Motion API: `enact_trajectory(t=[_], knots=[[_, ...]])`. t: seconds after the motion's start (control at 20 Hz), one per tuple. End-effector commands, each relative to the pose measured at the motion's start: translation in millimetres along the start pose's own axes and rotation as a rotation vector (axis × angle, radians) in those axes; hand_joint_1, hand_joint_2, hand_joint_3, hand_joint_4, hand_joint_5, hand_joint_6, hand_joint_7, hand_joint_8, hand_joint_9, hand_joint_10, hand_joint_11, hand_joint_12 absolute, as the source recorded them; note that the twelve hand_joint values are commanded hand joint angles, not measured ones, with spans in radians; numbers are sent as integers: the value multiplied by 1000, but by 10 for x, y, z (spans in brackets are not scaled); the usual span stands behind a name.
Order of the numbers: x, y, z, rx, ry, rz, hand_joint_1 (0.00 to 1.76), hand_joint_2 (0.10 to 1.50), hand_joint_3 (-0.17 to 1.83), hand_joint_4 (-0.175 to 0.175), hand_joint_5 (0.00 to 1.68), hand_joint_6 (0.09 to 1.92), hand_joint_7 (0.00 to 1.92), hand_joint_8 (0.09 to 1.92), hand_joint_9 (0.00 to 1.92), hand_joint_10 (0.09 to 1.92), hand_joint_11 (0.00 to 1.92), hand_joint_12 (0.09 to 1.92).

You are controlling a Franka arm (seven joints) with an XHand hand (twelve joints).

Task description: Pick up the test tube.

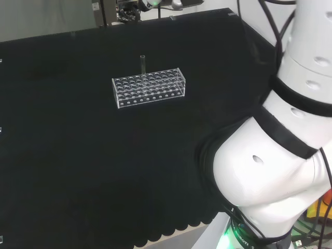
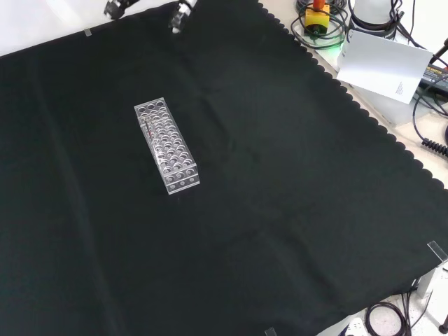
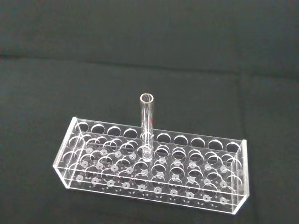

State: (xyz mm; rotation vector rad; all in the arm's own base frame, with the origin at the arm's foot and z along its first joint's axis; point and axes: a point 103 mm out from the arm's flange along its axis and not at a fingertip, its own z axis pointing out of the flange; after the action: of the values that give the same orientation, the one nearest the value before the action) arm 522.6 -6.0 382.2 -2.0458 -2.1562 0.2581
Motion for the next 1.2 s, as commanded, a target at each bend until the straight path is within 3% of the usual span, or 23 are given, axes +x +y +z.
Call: enact_trajectory(t=[0.05, 0.3, 0.5, 0.75, 1.2], knots=[[4, 390, 322, 90, 1, -22, 600, 1061, -148, -33, 25, 87, 0, 537, 0, 792, 0, 1309], [16, 609, 623, 148, 11, -25, 607, 1066, -158, -34, 37, 87, 0, 588, 0, 798, 0, 1311], [5, 728, 833, 128, 58, -30, 632, 1075, -174, -48, 99, 87, 49, 756, 29, 895, 0, 1358], [26, 904, 1074, 190, 37, -23, 666, 1077, -175, -63, 174, 87, 124, 844, 94, 948, 0, 1425], [67, 1190, 1387, 279, -14, -26, 696, 1071, -175, -65, 185, 87, 70, 863, 86, 958, 0, 1432]])
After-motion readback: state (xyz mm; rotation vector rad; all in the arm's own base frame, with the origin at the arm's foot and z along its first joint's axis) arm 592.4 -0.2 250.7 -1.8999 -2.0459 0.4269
